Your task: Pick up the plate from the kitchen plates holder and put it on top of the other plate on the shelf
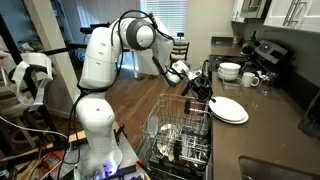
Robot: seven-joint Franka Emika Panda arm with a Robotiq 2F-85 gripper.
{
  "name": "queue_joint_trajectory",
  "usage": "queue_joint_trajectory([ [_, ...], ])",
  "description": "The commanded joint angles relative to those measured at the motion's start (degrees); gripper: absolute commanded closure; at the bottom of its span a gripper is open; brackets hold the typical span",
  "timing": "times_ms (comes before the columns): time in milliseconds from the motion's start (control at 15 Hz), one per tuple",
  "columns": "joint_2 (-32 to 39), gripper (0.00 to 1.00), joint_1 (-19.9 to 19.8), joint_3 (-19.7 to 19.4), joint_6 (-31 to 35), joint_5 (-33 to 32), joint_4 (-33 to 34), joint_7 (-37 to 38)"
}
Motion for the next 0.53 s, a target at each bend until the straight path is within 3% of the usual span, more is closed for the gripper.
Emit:
queue_joint_trajectory([
  [0,-0.68,0.98,-1.00,0.00,1.63,-1.16,0.64,-2.96],
  [467,-0.65,0.93,-1.25,-0.12,2.26,-1.03,0.79,-3.85],
])
